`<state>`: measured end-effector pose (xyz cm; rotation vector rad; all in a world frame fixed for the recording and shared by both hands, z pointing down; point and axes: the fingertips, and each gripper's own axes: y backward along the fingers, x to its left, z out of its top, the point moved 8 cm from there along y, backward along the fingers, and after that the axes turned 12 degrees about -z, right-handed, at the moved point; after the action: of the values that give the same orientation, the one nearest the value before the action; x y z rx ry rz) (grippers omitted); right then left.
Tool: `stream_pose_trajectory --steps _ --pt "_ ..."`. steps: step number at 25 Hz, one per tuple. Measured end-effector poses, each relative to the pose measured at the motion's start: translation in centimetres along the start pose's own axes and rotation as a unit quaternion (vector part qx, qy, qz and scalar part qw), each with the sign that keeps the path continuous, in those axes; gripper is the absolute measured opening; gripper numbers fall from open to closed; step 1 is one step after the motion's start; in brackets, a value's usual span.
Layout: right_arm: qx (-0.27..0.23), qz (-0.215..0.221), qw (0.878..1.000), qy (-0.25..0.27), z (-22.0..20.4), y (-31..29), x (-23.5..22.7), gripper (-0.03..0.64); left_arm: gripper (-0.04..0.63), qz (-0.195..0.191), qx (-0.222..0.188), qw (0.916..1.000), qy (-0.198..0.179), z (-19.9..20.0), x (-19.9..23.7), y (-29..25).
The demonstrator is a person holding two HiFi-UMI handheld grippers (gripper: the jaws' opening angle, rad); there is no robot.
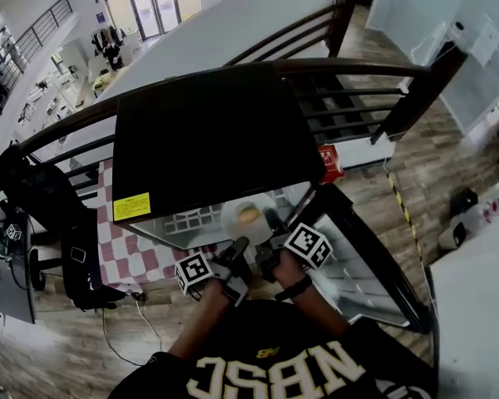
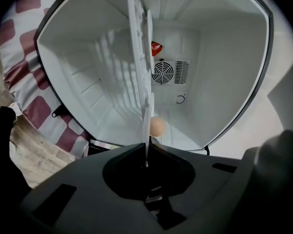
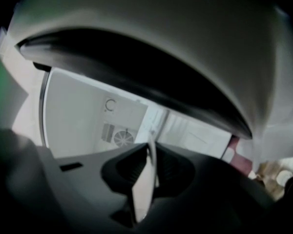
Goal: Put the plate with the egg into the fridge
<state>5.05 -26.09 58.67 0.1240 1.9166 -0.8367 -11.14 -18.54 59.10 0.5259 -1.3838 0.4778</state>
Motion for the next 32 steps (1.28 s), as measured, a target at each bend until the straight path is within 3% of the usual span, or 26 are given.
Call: stream_pose_trajectory --steps 7,22,26,32 --pt "0.029 0.021 0.999 0.015 -0.7 0.7 -0.3 0.032 0.031 0.004 -0.013 0.9999 -0.002 0.6 0.7 -0.1" --pt "0.014 0.049 0.998 0.035 -1.3 2.9 -0.5 0.065 0.032 0.020 -0.023 0.9995 -0.001 2.2 0.4 -2.3" --pt "0.021 0.066 0.996 0.050 -1.8 3.6 0.1 0.120 0.032 0.023 -0.047 0.9986 -0.008 2.4 0.3 -2.7" --pt "0.029 0.069 0.996 0.047 -2.8 4.1 -0.2 0.126 0.032 0.033 -0.113 0.9931 -0.005 3.2 0.3 -3.0"
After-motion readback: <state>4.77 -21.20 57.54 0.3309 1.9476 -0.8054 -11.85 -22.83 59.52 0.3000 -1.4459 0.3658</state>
